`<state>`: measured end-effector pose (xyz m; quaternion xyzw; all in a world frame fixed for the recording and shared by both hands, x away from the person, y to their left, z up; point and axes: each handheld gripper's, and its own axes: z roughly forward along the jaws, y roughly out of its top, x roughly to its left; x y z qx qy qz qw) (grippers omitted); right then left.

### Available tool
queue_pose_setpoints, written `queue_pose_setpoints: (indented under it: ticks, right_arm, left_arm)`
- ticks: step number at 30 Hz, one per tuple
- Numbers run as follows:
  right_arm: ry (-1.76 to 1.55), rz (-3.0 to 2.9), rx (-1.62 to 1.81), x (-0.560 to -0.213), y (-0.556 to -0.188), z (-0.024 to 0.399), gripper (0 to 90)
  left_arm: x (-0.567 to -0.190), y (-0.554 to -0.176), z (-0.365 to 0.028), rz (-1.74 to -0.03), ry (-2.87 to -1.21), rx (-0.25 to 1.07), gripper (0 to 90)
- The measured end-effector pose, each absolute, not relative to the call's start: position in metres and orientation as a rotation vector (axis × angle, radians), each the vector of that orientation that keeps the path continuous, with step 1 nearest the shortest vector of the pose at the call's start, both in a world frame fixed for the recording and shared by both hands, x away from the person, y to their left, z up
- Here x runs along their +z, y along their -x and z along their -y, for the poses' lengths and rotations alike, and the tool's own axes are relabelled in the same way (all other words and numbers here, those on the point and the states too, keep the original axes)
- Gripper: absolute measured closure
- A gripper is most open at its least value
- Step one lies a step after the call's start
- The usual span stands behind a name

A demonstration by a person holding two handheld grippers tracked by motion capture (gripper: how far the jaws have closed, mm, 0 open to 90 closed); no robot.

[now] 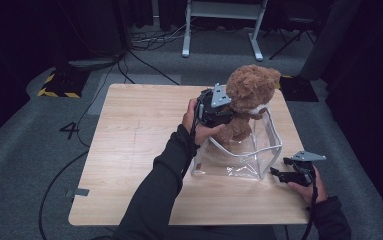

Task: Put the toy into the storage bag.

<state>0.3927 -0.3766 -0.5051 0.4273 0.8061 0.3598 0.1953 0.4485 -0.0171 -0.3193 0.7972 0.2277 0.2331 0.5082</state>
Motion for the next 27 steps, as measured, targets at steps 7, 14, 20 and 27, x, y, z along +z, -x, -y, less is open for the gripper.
queue_pose_setpoints:
  ticks: [7, 14, 20, 27]
  right_arm:
    - [-1.198, -2.259, 1.009, -0.505, -0.393, 0.377, 22.7]
    - [-1.198, -2.259, 1.009, -0.505, -0.393, 0.377, 22.7]
    - [-1.198, -2.259, 1.008, -0.505, -0.393, 0.377, 22.7]
    - [-1.198, -2.259, 1.009, -0.505, -0.393, 0.377, 22.7]
  left_arm:
    - [-0.327, -0.451, 0.022, -0.548, -1.997, 0.552, 53.0]
    - [-0.333, -0.452, 0.026, -0.521, -2.077, 0.547, 51.8]
    - [-0.333, -0.454, 0.026, -0.532, -2.110, 0.529, 49.7]
    - [-0.334, -0.455, 0.025, -0.558, -2.122, 0.523, 45.2]
